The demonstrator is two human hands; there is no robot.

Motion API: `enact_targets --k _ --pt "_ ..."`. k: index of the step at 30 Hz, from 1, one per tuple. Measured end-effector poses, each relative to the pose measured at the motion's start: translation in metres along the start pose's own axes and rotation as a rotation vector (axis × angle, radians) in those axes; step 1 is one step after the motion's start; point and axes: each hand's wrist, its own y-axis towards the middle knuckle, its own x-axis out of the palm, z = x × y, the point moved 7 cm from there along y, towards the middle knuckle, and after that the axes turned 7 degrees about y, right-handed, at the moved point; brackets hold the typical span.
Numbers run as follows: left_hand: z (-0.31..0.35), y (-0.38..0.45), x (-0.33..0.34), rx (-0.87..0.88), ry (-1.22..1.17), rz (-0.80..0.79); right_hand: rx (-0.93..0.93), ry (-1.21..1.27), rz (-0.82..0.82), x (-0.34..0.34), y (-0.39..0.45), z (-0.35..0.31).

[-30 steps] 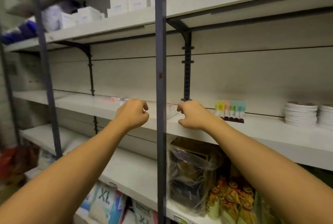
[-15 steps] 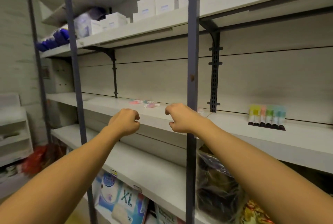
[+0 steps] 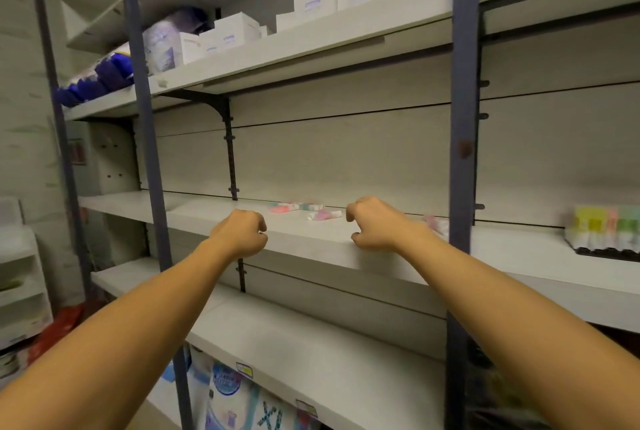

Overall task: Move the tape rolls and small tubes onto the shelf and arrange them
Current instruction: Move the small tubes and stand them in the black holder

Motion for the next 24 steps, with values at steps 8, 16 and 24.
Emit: enact_targets --k 8,16,24 --pt "-0.053 0.058 0.033 0.027 -0.065 -0.002 0.066 0.003 -0.018 0.049 0.068 -0.007" --pt "-0.101 0.123 0.065 0.039 -0.199 0.074 0.07 -0.006 0.04 0.084 0.156 -0.009" --pt "-0.133 0.207 0.074 0.131 -0.203 0.1 0.101 -0.016 0.028 0.113 0.257 -0.002"
